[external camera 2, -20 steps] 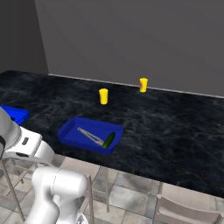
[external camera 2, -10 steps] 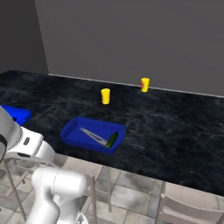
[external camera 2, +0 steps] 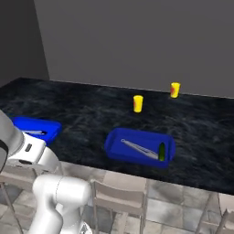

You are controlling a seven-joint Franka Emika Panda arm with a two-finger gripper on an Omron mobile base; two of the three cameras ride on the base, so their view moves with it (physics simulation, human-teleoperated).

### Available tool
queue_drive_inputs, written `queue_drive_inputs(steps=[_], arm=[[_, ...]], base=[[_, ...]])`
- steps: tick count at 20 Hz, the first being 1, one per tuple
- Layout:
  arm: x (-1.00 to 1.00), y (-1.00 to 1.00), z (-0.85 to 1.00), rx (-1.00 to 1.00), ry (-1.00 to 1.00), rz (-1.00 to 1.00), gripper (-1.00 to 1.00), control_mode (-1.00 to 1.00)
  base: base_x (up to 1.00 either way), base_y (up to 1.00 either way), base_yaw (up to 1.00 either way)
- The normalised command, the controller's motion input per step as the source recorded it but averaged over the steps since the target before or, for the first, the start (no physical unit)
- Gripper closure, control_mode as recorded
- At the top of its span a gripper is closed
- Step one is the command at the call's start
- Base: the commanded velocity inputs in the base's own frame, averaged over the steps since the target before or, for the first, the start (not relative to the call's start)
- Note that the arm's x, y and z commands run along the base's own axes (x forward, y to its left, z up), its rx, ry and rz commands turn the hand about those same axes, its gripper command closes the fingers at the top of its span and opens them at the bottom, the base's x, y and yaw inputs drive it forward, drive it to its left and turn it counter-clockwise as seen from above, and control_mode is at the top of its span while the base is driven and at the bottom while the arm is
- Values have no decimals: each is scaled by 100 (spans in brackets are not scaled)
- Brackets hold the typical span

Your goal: Gather the cucumber and broccoli from the fridge and place them on a tray on the dining counter. Then gather the chicken drumstick and fish from the fridge and place them on the other tray.

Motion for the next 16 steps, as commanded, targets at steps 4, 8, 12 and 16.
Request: queue_drive_inputs(steps=[4, 8, 12, 16], arm=[[0, 0, 0, 0, 0, 0, -100, 100], [0, 0, 0, 0, 0, 0, -100, 100], [0, 0, 0, 0, 0, 0, -100, 100], [0, 0, 0, 0, 0, 0, -100, 100]], base=[[-24, 100, -21], [-30, 100, -24], [-38, 100, -24], [-42, 100, -25]])
